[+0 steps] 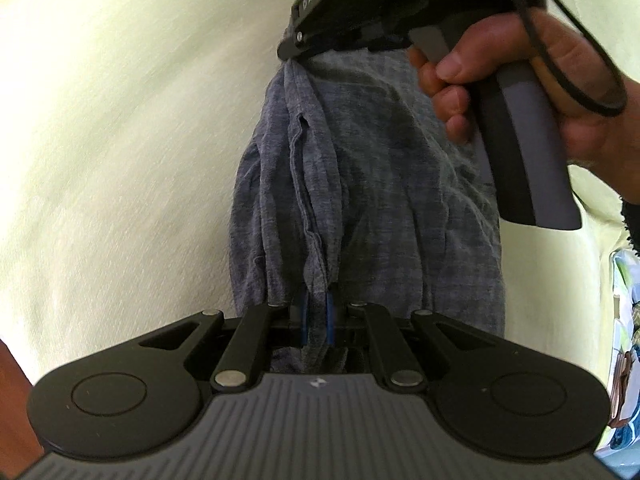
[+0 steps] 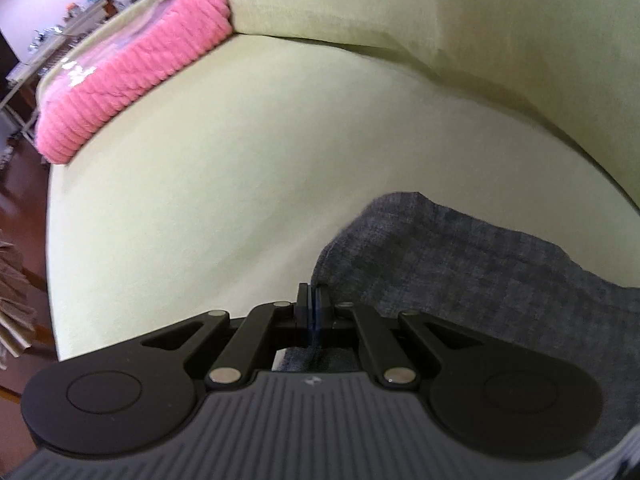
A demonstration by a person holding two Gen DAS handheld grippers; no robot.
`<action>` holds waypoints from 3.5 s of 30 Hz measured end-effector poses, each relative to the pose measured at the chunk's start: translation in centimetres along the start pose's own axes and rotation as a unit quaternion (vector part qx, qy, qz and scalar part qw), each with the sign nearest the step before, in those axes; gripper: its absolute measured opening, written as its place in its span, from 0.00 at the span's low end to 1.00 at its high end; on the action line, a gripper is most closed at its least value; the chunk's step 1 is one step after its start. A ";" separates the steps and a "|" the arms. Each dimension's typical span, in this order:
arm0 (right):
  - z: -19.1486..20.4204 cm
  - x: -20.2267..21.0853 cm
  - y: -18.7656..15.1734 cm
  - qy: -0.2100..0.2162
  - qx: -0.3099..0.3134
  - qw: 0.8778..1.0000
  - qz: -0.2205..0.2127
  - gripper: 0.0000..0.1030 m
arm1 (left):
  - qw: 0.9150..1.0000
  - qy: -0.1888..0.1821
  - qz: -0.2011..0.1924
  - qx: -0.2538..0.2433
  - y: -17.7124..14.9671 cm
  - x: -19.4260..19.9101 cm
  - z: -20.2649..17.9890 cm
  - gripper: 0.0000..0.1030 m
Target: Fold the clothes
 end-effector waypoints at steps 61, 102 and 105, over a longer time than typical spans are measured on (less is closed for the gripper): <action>1.4 14.4 -19.0 0.021 0.092 0.991 0.095 0.20 | 0.990 -0.050 0.017 0.131 -2.5 -2.4 7.5 0.15; -26.2 13.0 -4.4 -0.051 -0.185 0.977 -0.097 0.23 | 0.979 -0.015 0.092 -0.183 3.0 -9.7 -9.0 0.26; -26.8 11.3 -4.0 -0.036 -0.202 0.975 -0.089 0.23 | 0.977 -0.025 0.099 -0.187 3.1 -9.7 -8.6 0.27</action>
Point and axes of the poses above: each gripper's, at about its wrist camera, not at the fingertips, and x roughly against the way its jaws point, z to its left, y to its top, the point moved 1 cm from there along -x, roughly the way its jaws point, and after that the axes turned 1 degree about y, right-handed, at the moved point
